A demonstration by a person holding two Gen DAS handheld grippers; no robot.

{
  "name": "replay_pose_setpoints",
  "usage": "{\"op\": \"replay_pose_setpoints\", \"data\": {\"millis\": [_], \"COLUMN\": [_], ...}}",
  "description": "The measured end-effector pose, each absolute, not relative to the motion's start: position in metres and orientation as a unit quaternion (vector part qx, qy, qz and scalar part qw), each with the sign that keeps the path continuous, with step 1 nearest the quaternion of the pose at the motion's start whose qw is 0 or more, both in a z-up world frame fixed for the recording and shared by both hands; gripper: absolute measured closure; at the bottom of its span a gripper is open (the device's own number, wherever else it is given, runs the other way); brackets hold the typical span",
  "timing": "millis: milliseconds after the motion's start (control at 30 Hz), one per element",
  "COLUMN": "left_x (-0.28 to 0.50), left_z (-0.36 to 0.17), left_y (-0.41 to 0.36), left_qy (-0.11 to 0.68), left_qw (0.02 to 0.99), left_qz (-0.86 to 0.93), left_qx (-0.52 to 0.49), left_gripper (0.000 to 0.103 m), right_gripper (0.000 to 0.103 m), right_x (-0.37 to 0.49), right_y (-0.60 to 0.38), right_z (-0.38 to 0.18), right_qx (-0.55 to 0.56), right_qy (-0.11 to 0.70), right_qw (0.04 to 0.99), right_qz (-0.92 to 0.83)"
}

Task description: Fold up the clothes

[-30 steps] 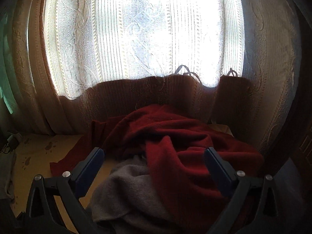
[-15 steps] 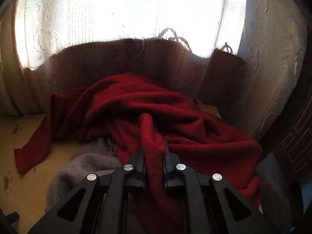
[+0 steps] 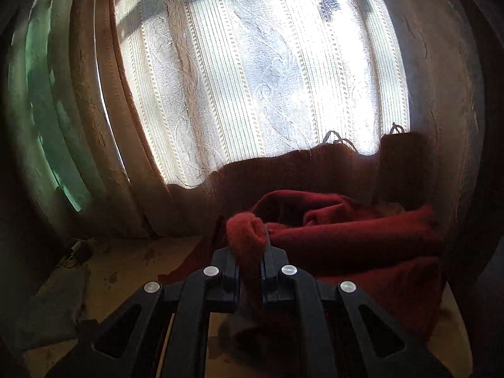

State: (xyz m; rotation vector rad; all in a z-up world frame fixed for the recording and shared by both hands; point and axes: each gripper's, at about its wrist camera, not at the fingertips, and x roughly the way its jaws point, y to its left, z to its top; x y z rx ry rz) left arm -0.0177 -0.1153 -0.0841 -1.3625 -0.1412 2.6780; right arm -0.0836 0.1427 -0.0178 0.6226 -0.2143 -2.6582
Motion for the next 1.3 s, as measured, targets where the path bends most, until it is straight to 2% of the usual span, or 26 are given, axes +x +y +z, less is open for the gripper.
{"op": "replay_pose_setpoints", "data": {"millis": [167,433,533,700,767,800,833,867,967,1300], "left_x": [-0.01,0.006,-0.002,0.005,0.006,0.006,0.006,0.006,0.007,0.022], "left_z": [-0.075,-0.041,-0.032,-0.014,-0.012,-0.01,-0.009,-0.008,-0.004,0.018], "left_y": [-0.151,-0.152,-0.128,-0.125,-0.13,-0.132,-0.134,-0.136,-0.14,-0.139], "left_qy": [-0.1,-0.056,-0.038,-0.043,-0.053,-0.058,-0.062,-0.066,-0.067,-0.076], "left_qw": [0.018,-0.011,-0.001,0.011,0.013,0.015,0.017,0.02,0.031,0.139], "left_qz": [0.902,0.941,0.949,0.952,0.952,0.952,0.952,0.953,0.955,0.959], "left_qx": [-0.42,-0.332,-0.313,-0.303,-0.302,-0.3,-0.298,-0.296,-0.289,-0.234], "left_gripper": [0.0,0.0,0.0,0.0,0.0,0.0,0.0,0.0,0.0,0.0], "right_gripper": [0.093,0.093,0.099,0.099,0.088,0.059,0.009,0.002,0.0,0.0], "right_x": [-0.038,0.028,0.062,0.076,0.081,0.084,0.087,0.089,0.055,-0.068], "right_y": [0.136,0.131,0.128,0.129,0.13,0.13,0.13,0.131,0.141,0.127], "right_z": [-0.052,-0.081,-0.072,-0.068,-0.067,-0.066,-0.065,-0.065,-0.076,-0.075], "right_qx": [0.242,0.252,0.235,0.213,0.204,0.199,0.195,0.19,0.198,0.216], "right_qy": [-0.047,-0.029,-0.032,0.004,0.018,0.025,0.032,0.039,0.024,0.088], "right_qw": [0.215,0.227,0.254,0.208,0.19,0.181,0.171,0.162,0.139,0.08], "right_qz": [-0.945,-0.94,-0.938,-0.955,-0.96,-0.963,-0.965,-0.967,-0.97,-0.969]}}
